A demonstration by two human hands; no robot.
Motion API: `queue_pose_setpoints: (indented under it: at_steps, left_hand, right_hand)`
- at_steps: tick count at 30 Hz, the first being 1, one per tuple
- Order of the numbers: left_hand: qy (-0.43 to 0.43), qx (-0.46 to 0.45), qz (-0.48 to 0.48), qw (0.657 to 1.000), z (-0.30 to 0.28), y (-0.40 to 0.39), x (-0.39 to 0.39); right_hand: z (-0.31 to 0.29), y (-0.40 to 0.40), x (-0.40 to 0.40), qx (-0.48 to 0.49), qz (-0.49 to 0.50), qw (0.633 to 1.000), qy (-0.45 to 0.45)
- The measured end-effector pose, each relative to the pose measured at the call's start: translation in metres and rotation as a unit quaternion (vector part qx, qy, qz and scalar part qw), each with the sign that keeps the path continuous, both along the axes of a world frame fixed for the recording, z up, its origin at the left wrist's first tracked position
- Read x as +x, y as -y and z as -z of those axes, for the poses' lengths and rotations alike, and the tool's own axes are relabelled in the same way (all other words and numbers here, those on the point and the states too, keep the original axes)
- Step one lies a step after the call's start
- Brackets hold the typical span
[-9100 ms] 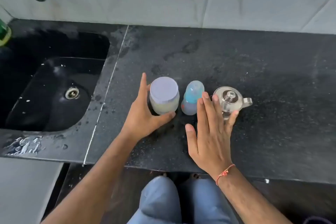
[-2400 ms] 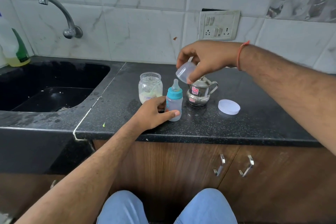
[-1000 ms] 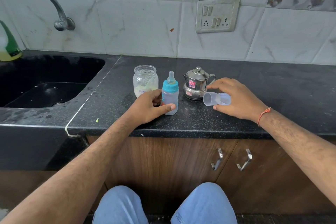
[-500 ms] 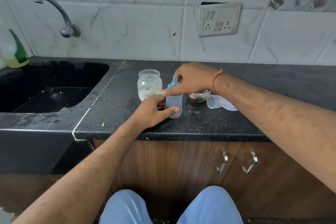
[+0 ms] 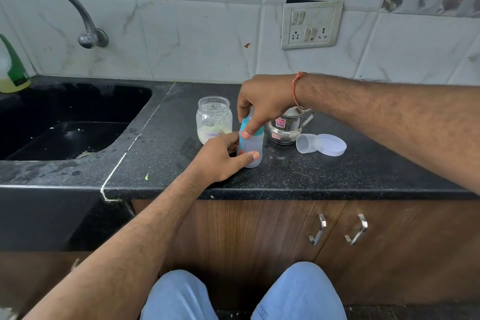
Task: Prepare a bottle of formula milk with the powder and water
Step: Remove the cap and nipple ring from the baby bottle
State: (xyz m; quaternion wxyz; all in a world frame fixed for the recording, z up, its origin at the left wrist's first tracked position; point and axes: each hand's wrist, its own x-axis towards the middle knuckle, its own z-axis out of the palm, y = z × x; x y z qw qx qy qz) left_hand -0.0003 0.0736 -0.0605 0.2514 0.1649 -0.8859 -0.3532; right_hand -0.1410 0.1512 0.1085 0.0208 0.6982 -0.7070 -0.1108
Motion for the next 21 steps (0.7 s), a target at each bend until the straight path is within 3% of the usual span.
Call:
queue_pose_setpoints:
  at_steps: [7,14,19,21]
  left_hand:
    - [0.003,0.012,0.007,1.000,0.000,0.002,-0.001]
    - [0.005,0.016,0.010,1.000,-0.001,0.000,0.002]
    - [0.006,0.007,0.008,1.000,0.003,0.002,0.002]
    - [0.004,0.020,0.017,1.000,0.003,0.003,0.002]
  right_hand:
    - [-0.007,-0.009,0.000,0.017,-0.057,0.998,0.024]
    - [-0.017,-0.013,0.007,0.107,-0.104,0.988,0.028]
    - [-0.014,-0.008,0.016,0.075,0.007,0.987,-0.143]
    - [-0.010,-0.003,0.014,0.074,0.016,0.984,-0.163]
